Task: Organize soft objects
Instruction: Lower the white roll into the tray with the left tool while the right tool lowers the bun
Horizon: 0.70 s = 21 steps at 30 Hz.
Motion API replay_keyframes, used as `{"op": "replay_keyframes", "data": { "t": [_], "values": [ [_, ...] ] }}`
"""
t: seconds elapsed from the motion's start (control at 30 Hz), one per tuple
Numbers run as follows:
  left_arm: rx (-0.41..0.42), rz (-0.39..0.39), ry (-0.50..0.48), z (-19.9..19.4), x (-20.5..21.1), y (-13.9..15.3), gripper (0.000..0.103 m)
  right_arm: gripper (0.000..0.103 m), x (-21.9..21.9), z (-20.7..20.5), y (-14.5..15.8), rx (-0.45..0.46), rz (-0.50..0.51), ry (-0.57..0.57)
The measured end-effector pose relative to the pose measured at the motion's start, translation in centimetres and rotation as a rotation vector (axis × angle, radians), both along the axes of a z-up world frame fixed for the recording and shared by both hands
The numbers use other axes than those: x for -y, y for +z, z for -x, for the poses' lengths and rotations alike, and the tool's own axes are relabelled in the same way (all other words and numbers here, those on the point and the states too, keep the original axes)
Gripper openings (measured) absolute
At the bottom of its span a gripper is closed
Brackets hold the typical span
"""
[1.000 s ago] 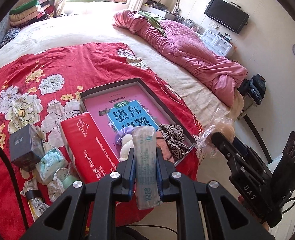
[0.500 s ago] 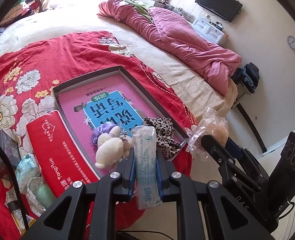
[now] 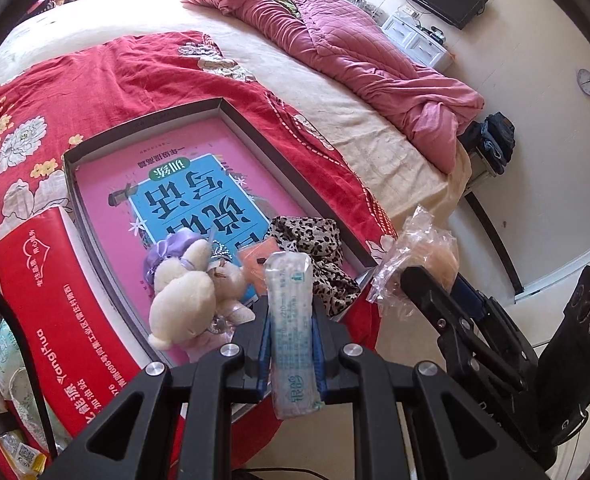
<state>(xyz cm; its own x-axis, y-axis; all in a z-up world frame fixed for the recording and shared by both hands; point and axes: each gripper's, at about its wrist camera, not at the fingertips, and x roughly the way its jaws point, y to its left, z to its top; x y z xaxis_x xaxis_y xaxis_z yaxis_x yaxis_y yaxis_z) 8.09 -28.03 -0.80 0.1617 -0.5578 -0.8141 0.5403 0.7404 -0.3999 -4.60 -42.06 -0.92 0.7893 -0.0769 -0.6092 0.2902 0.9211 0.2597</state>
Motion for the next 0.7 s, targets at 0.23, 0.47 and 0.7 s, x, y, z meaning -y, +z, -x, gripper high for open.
{"op": "replay_keyframes", "data": {
  "t": [0.23,0.47,0.7],
  "values": [
    [-0.016,-0.031,-0.009,-0.8,0.9,-1.6,0.018,0.047,0.3,-0.8,-0.8,-0.017,-0.005,0.003],
    [-0.029,-0.053,0.01,-1.8,0.7,-2.9,0.018,0.047,0.4,-1.8,-1.6,-0.031,-0.023,0.006],
    [-0.045,-0.045,0.02,-2.2,0.2,-3.4,0.018,0.047,0.6,-3.0,-2.7,-0.048,-0.047,-0.007]
  ]
}}
